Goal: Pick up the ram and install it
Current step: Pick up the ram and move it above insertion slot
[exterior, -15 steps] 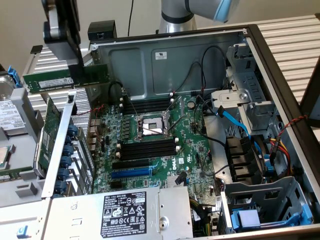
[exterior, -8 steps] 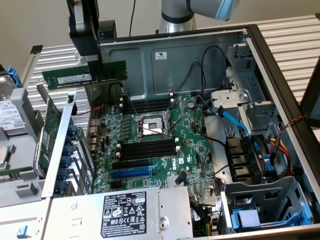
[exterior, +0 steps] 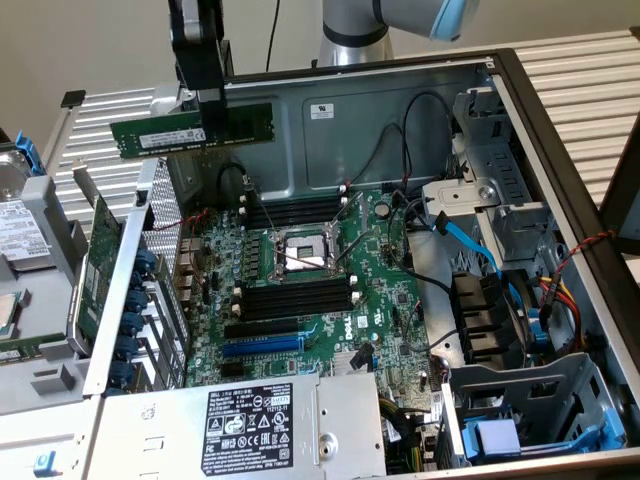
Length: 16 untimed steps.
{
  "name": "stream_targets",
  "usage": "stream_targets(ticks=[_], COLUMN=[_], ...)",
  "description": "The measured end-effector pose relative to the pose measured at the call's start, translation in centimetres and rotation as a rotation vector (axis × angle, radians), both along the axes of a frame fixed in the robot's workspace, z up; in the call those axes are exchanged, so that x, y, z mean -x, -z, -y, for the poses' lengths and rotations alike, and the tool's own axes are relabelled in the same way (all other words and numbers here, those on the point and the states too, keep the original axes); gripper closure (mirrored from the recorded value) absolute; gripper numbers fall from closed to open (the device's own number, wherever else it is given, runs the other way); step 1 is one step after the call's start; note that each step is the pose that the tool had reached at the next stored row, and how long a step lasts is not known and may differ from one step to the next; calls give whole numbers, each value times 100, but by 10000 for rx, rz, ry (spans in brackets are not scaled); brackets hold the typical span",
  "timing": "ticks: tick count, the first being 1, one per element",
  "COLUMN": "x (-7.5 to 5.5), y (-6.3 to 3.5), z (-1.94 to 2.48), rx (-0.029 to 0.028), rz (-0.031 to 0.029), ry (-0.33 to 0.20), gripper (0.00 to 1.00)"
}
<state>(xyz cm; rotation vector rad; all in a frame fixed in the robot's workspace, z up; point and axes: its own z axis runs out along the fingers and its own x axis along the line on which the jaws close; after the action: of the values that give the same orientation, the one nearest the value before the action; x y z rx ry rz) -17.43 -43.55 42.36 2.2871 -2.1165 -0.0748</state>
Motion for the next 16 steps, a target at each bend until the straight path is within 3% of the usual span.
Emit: stream_targets(ticks=[4, 11, 16], x=[-119, -319, -362], y=[0, 0, 0], z=[-60, -113, -160], rx=[33, 40, 41], rz=[0, 5, 60], ry=[-1, 3, 82], gripper=[87, 87, 87])
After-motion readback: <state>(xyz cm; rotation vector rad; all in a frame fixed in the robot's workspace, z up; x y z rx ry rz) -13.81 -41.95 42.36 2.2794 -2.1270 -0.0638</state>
